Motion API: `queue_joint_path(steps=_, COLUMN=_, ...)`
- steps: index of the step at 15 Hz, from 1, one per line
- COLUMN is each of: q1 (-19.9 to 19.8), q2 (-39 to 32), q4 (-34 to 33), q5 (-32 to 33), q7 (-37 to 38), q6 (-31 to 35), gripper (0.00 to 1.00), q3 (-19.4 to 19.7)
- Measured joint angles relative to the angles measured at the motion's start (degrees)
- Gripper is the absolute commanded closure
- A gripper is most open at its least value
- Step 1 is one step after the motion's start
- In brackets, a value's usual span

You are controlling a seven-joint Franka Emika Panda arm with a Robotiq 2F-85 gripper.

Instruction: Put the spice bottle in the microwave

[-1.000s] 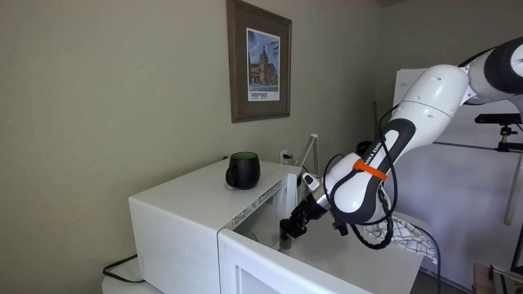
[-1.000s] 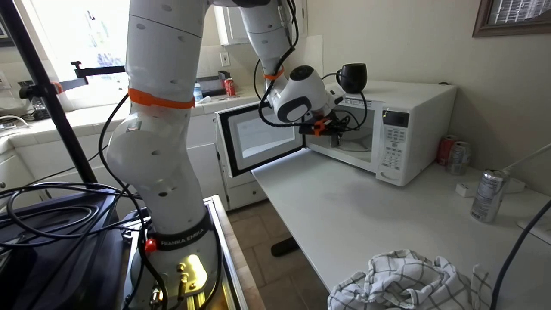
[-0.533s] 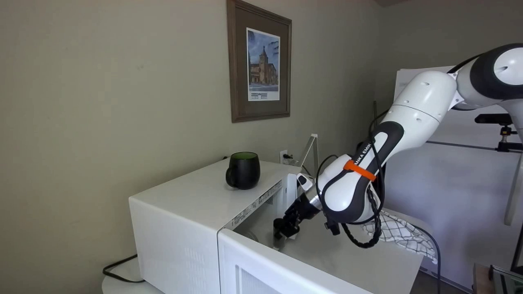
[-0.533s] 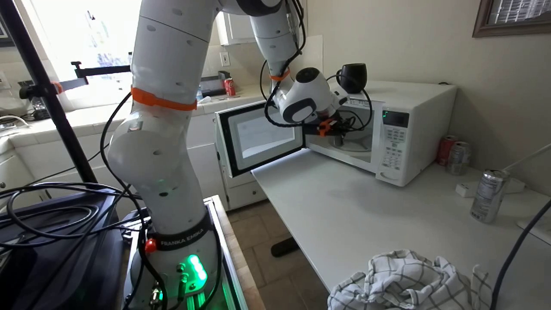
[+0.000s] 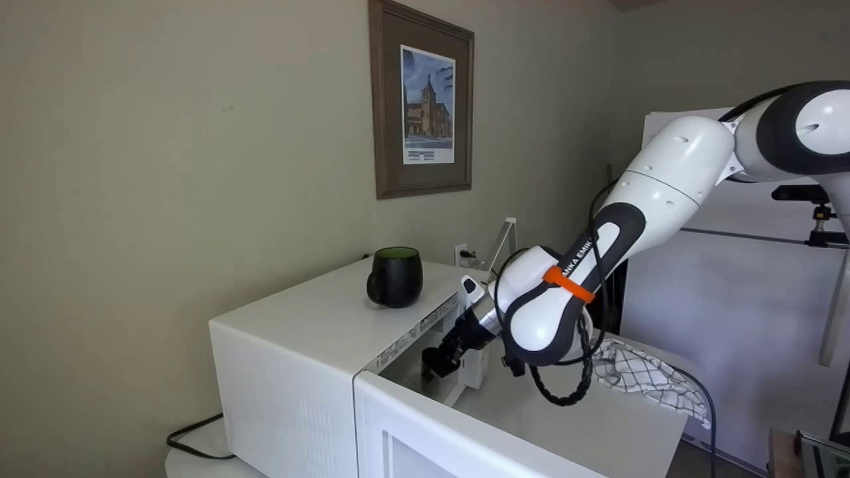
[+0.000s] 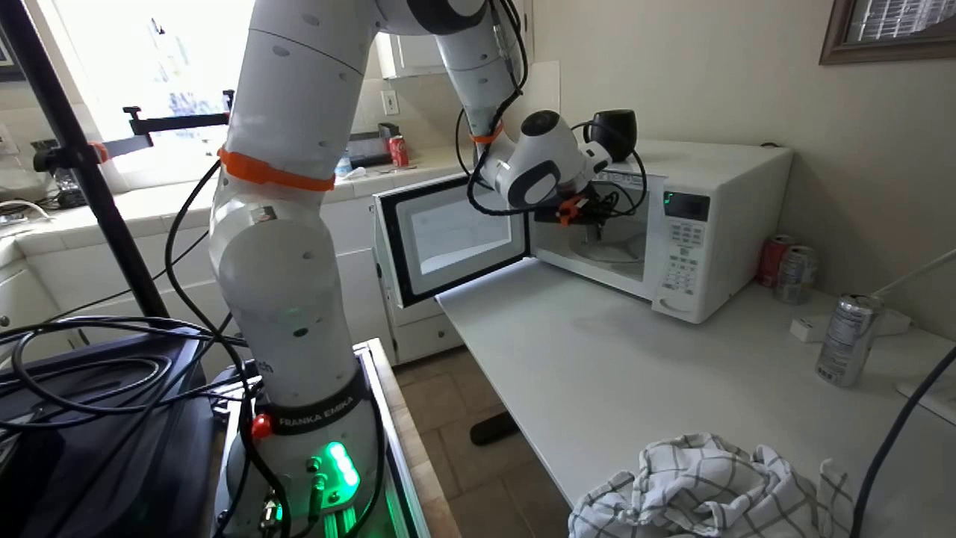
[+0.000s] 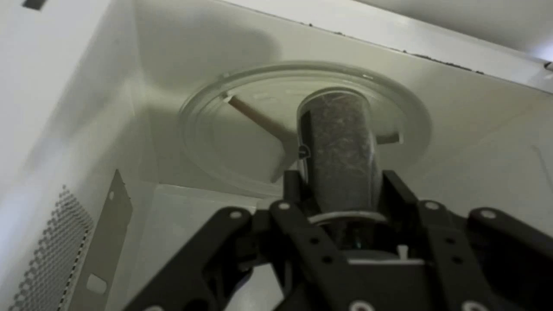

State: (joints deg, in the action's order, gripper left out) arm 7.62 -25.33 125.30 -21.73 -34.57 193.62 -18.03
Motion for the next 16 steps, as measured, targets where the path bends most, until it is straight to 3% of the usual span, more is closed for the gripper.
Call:
queue_joint_path(steps=5, q1=14.1, q2=-5.2, q4=-10.4, q5=-3.3, q7=2.3, q6=-7.4, gripper=0.77, q3=12.0)
queue_joint_path(steps=9, q1=23.1, q2=-11.1, q4=-15.9, q5=-3.7, q7=6.8, q6=-7.0, gripper=0.77, q3=21.6)
queue_joint_path(steps=13, q1=29.5, q2=-13.1, q4=-17.2, q5=-5.1, q7=10.2, q6=-5.7, gripper=0.77, q3=28.4)
queue_joint_path(steps=16, q1=31.5, q2=-13.8, q4=-17.5, q5=-5.8, q7=11.9, q6=-5.4, gripper=0.77, q3=30.3)
